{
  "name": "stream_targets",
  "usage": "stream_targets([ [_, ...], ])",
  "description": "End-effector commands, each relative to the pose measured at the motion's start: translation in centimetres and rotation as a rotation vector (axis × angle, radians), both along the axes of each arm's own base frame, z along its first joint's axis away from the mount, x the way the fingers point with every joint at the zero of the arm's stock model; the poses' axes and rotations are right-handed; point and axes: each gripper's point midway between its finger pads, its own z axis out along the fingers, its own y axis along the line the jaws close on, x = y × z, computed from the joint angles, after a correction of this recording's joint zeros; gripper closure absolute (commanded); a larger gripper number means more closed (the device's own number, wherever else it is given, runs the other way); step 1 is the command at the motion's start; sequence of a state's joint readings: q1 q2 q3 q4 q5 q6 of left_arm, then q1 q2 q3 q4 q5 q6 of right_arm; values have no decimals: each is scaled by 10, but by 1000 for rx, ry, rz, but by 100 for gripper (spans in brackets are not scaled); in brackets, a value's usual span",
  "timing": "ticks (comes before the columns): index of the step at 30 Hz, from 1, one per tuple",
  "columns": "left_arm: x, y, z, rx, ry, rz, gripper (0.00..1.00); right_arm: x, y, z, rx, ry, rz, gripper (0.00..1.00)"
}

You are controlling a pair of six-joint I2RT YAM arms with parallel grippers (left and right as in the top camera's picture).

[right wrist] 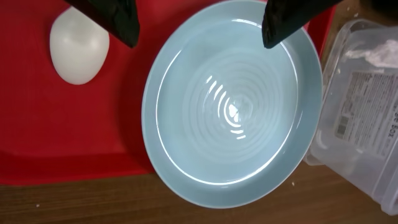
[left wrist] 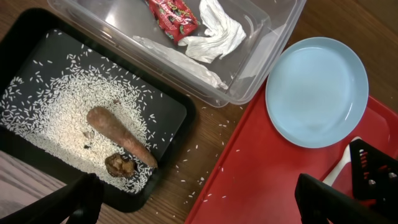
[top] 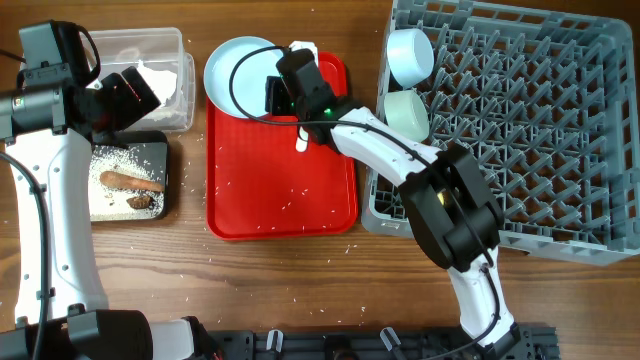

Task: Sort waste into correct bins and load items into the dishwasher rack
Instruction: 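Reach the right gripper to the light-blue plate rim and grasp it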

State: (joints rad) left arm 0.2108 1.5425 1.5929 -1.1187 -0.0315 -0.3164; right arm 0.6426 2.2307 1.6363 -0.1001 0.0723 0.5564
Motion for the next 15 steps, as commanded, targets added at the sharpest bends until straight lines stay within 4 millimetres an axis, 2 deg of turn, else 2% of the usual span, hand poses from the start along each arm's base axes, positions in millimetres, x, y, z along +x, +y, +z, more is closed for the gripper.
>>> stream_targets([
  [1, 1, 3, 8, 8, -22, 11, 0, 4, -4, -29, 7, 38, -54, 39],
  [5, 1, 3, 8, 8, -22, 11, 0, 6, -2, -47, 20, 53, -64, 43],
  [10, 1, 3, 8, 8, -22, 12, 0, 10, 1, -60, 46, 53, -81, 50],
  [12, 1, 3, 8, 8, -22, 11, 0, 6, 0, -72, 43, 86, -89, 60],
  [15, 1, 3, 8, 8, -22, 11, 0, -8, -10, -90, -2, 176, -113, 71],
])
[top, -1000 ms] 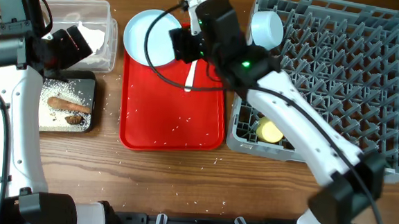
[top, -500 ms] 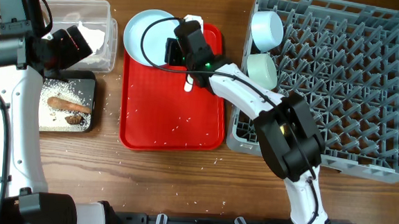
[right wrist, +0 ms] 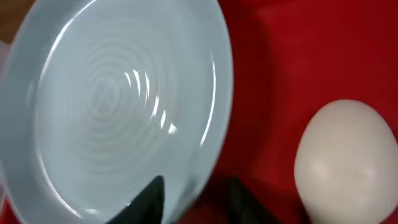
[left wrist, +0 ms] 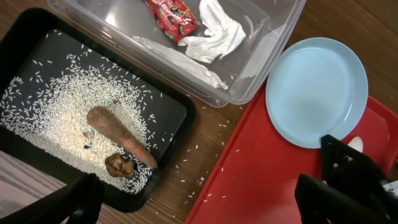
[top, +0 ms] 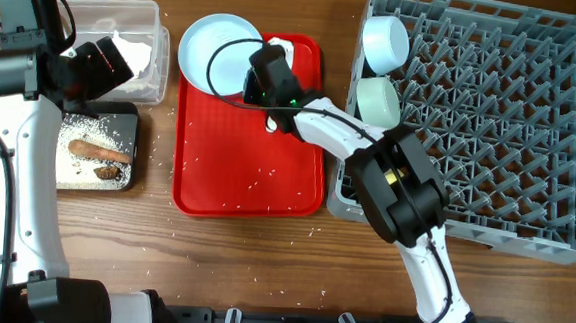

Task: Sort waste into correct bins and load items into the dishwasher rack
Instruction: 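Reach the right gripper to the light-blue plate rim and grasp it, then lift the plate and stand it upright in the rack's back row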

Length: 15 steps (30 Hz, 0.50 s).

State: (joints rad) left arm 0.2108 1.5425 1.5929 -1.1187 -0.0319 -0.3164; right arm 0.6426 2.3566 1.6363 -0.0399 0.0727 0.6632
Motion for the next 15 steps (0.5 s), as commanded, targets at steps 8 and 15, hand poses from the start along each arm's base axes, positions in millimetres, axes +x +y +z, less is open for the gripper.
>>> stream_targets([
  [8, 1, 3, 8, 8, -22, 11, 0, -35, -21, 5, -106, 183, 30, 96],
  [15, 1, 3, 8, 8, -22, 12, 0, -58, -38, 134, -173, 18, 214, 96],
])
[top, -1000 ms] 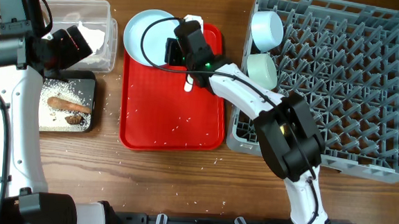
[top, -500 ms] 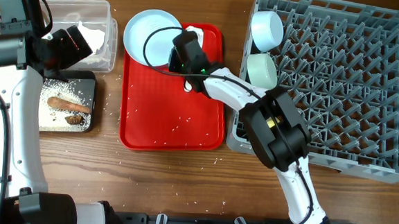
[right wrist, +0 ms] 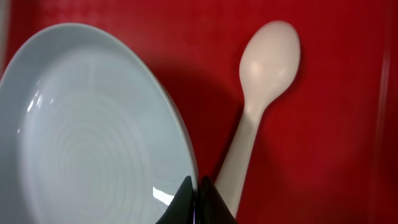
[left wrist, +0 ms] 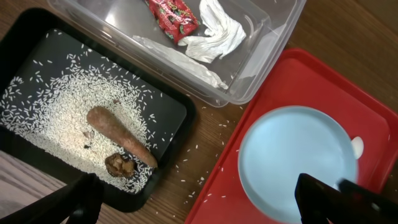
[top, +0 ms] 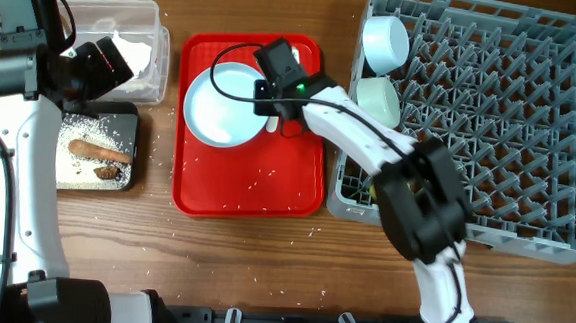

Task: Sort waste into correct bins and load items into the dishwasher rack
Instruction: 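Lift the plate and stand it upright in the rack's back row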

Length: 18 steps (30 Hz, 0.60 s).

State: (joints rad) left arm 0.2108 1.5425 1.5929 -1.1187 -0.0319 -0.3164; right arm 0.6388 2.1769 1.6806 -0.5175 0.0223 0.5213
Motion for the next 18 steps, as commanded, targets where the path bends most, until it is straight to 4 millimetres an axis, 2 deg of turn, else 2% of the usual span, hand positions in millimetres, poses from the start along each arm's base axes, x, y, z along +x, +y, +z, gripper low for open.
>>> stream_targets([
  [1, 1, 3, 8, 8, -22, 12, 0, -6, -19, 124, 44, -192, 62, 96],
  [2, 1, 3, 8, 8, -22, 11, 0, -9, -37, 152, 29, -236, 22, 96],
  [4, 1, 3, 8, 8, -22, 12, 0, -16, -87, 200, -50, -325, -97, 95],
  [5, 1, 3, 8, 8, -22, 12, 0, -21, -116, 217, -113, -360, -169, 96],
  [6, 1, 3, 8, 8, -22, 11, 0, -30, -163, 238, -225, -403, -299, 96],
  [9, 1, 3, 8, 8, -22, 12, 0, -57, -255, 270, -473, -459, -564, 96],
  [11, 1, 3, 8, 8, -22, 12, 0, -69, -304, 281, -650, -473, -698, 96],
  [13, 1, 3, 8, 8, -22, 11, 0, -69, -328, 279, -736, -474, -767, 96],
  [18, 1, 3, 8, 8, -22, 12, 0, -49, -362, 260, -987, -427, -800, 96],
])
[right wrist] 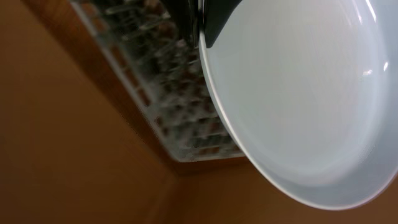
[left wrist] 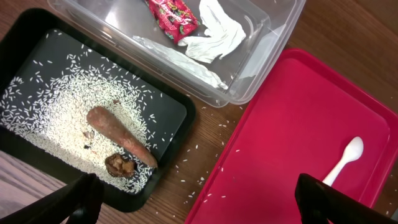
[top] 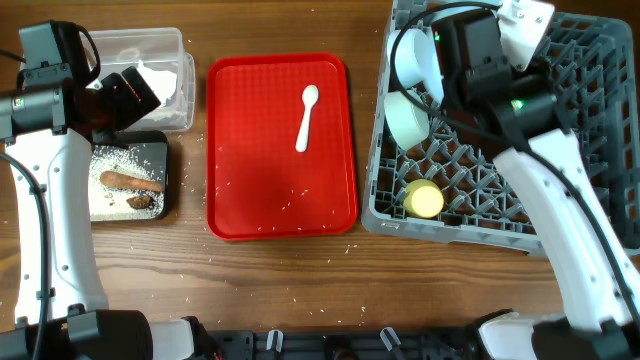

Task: Sort waste into correct bins and load items into the dishwasher rack
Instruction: 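Lift the plate and stand it upright in the rack's back row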

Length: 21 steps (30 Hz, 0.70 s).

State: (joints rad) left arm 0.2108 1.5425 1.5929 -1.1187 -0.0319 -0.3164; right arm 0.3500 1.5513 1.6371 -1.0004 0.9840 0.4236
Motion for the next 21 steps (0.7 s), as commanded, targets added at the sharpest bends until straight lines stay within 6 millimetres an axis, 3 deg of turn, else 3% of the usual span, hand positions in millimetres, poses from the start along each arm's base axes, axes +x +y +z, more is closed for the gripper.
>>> stream_targets([
  [1, 1, 3, 8, 8, -22, 11, 0, 12, -34, -11, -253, 67, -164, 96],
  [3, 1, 3, 8, 8, -22, 12, 0, 27, -38, -24, -326, 100, -194, 96],
  [9, 1, 3, 8, 8, -22, 12, 0, 76, -24, -73, -427, 237, -112, 96],
  [16, 1, 3, 8, 8, -22, 11, 0, 99, -15, -120, -458, 327, -61, 96],
  [17, 1, 3, 8, 8, -22, 12, 0, 102, -12, -126, -432, 335, -31, 83],
  [18, 1, 3, 8, 8, -22, 11, 0, 104, -8, -129, -381, 319, -3, 27],
  [19, 1, 3, 8, 8, -22, 12, 0, 104, -7, -128, -363, 306, -2, 8],
  [20, 1, 3, 8, 8, -22, 11, 0, 103, -5, -126, -331, 291, 9, 0],
  [21, 1, 3, 8, 8, -22, 12, 0, 101, -2, -123, -292, 283, 33, 0],
])
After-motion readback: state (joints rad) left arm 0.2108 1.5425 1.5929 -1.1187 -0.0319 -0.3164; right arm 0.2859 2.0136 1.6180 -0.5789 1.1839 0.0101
